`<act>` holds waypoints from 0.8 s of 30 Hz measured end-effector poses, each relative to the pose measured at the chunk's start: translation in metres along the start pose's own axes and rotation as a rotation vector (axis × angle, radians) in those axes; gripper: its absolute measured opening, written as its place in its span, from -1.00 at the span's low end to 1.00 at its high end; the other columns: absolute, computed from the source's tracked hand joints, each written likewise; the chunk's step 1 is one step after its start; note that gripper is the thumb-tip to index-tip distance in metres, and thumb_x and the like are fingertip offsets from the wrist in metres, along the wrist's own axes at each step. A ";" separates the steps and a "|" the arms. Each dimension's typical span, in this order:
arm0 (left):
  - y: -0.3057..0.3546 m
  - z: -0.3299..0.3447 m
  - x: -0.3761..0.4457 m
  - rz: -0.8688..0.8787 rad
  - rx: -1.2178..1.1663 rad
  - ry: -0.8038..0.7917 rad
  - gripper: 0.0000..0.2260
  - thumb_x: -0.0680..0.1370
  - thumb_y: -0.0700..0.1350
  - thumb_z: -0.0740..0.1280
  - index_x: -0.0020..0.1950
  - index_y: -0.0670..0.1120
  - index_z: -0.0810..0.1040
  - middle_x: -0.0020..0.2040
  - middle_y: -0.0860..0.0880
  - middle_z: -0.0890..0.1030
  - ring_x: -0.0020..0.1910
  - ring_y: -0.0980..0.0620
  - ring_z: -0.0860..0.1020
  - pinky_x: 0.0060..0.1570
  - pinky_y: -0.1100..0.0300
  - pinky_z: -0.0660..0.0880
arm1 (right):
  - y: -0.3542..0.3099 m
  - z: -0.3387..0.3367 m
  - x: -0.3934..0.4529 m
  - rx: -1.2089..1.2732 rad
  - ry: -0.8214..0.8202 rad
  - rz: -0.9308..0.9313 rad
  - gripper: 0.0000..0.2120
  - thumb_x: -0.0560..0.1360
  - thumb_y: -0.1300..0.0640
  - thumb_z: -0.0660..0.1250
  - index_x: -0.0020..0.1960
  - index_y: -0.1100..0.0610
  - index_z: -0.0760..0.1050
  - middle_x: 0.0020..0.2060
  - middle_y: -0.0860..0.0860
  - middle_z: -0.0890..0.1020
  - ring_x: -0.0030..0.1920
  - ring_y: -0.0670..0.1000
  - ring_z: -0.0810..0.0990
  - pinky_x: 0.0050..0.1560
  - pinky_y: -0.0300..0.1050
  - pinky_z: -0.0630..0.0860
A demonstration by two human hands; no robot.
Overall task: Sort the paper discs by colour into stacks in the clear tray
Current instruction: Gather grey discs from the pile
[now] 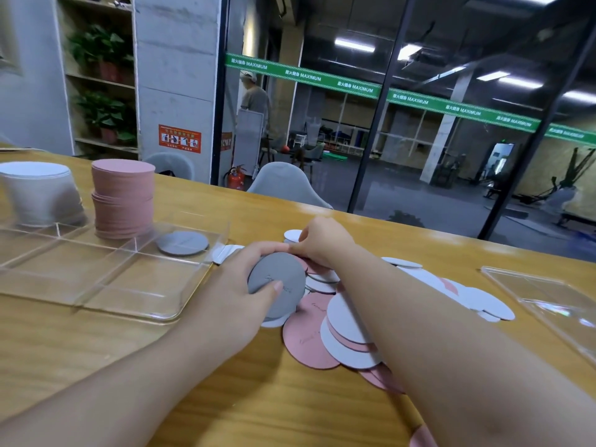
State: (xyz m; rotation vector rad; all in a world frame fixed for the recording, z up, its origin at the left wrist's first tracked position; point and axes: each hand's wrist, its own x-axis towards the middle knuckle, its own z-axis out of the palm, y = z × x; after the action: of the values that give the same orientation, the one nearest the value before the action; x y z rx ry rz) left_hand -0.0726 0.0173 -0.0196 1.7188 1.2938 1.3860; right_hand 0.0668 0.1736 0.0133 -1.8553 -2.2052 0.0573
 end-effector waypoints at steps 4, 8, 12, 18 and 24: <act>-0.001 0.000 -0.001 -0.015 0.003 -0.003 -0.61 0.52 -0.19 0.31 0.02 0.37 0.45 -0.05 0.24 0.52 -0.33 0.22 0.48 -0.38 0.37 0.38 | 0.001 0.004 0.001 -0.077 0.044 -0.026 -0.60 0.43 -0.15 0.31 -0.09 0.20 0.61 -0.22 0.09 0.65 -0.31 0.07 0.48 -0.36 -0.14 0.36; 0.000 0.001 -0.001 -0.016 0.000 -0.015 -0.62 0.52 -0.20 0.30 0.07 0.34 0.44 0.01 0.18 0.51 -0.29 0.17 0.46 -0.35 0.36 0.37 | -0.002 0.000 -0.003 -0.139 0.057 -0.054 -0.70 0.44 -0.05 0.30 -0.19 0.20 0.59 -0.34 0.05 0.54 -0.35 0.07 0.43 -0.41 -0.19 0.29; 0.000 0.000 -0.002 -0.022 -0.002 -0.013 -0.63 0.52 -0.19 0.30 0.10 0.31 0.45 0.03 0.15 0.51 -0.29 0.15 0.45 -0.34 0.34 0.37 | -0.004 -0.006 -0.010 -0.156 0.060 -0.091 -0.80 0.46 0.10 0.21 -0.24 0.17 0.54 -0.34 0.07 0.53 -0.32 0.10 0.43 -0.44 -0.17 0.25; -0.001 -0.001 -0.001 -0.026 -0.011 -0.010 -0.62 0.52 -0.18 0.30 0.10 0.33 0.44 0.04 0.17 0.51 -0.21 0.13 0.48 -0.33 0.30 0.41 | 0.008 -0.020 -0.023 -0.121 0.041 -0.162 -0.75 0.53 0.13 0.12 -0.29 0.17 0.41 -0.34 0.08 0.49 -0.29 0.12 0.41 -0.35 -0.09 0.30; 0.002 -0.001 0.001 -0.049 -0.111 0.020 -0.58 0.54 -0.24 0.28 0.03 0.35 0.48 0.06 0.07 0.48 -0.29 0.00 0.53 -0.45 0.20 0.53 | 0.029 -0.055 -0.051 0.105 0.182 -0.207 -0.81 0.61 0.15 0.13 -0.07 0.11 0.49 -0.24 -0.04 0.51 -0.25 -0.03 0.42 -0.29 -0.18 0.26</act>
State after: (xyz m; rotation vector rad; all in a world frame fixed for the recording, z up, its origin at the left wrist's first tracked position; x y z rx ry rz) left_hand -0.0729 0.0168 -0.0170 1.5928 1.2382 1.4228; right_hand 0.1146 0.1216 0.0520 -1.5067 -2.2074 -0.0327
